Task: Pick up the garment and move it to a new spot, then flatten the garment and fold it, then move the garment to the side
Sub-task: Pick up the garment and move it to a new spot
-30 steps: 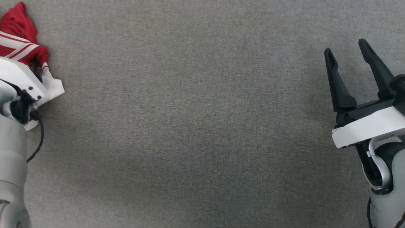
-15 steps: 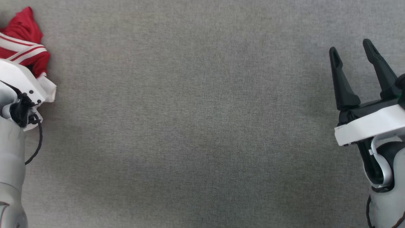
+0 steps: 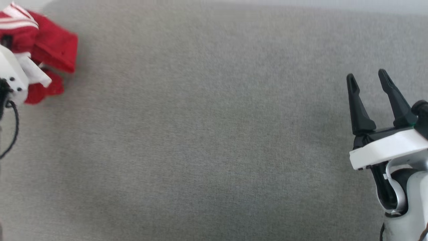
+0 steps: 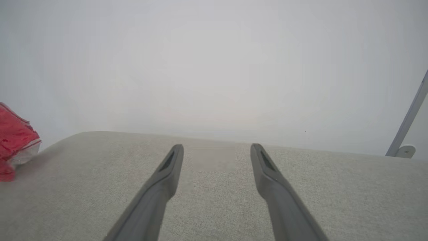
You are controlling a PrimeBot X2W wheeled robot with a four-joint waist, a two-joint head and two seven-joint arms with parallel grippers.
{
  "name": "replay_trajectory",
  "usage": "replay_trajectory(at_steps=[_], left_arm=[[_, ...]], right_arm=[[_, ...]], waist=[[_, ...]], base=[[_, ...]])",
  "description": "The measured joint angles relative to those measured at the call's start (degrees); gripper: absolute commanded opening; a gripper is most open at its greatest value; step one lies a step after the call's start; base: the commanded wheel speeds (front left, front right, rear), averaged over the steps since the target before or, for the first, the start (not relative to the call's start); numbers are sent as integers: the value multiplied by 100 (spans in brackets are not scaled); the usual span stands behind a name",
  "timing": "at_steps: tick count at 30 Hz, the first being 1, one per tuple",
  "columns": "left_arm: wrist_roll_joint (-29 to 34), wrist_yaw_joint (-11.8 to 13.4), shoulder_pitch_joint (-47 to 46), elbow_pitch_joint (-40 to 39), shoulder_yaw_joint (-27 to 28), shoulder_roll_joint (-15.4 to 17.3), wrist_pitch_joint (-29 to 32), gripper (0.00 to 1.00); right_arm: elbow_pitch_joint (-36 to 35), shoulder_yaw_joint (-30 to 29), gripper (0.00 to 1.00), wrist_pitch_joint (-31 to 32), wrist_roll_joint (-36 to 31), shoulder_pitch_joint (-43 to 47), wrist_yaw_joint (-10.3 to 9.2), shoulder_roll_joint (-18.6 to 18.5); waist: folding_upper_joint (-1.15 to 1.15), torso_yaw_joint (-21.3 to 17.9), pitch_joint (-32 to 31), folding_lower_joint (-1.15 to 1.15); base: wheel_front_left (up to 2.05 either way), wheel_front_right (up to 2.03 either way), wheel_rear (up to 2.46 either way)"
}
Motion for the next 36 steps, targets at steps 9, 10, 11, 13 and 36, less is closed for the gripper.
replay_trajectory(at_steps=[9, 10, 11, 13, 36], left_arm=[[-296, 0, 121, -1194, -511, 498, 299, 0], [-331, 0, 125, -1350, -573, 560, 365, 0], [-368, 0, 128, -1491, -612, 623, 432, 0], [-456, 0, 160, -1802, -699, 739, 564, 0], [-1038, 254, 1058, -5535, -1272, 985, 2299, 0]], right_arm=[[110, -122, 100, -205, 53, 268, 0, 115], [113, -142, 100, -223, 53, 293, 0, 129], [123, -154, 100, -240, 54, 329, 0, 143], [149, -179, 100, -274, 77, 383, 0, 182], [252, -521, 100, -572, 34, 712, 0, 363]], waist=[[0, 171, -617, 0], [0, 187, -681, 0], [0, 202, -743, 0], [0, 220, -859, 0], [0, -1025, -1416, 0]], base=[[0, 0, 0], [0, 0, 0], [0, 0, 0], [0, 0, 0], [0, 0, 0]])
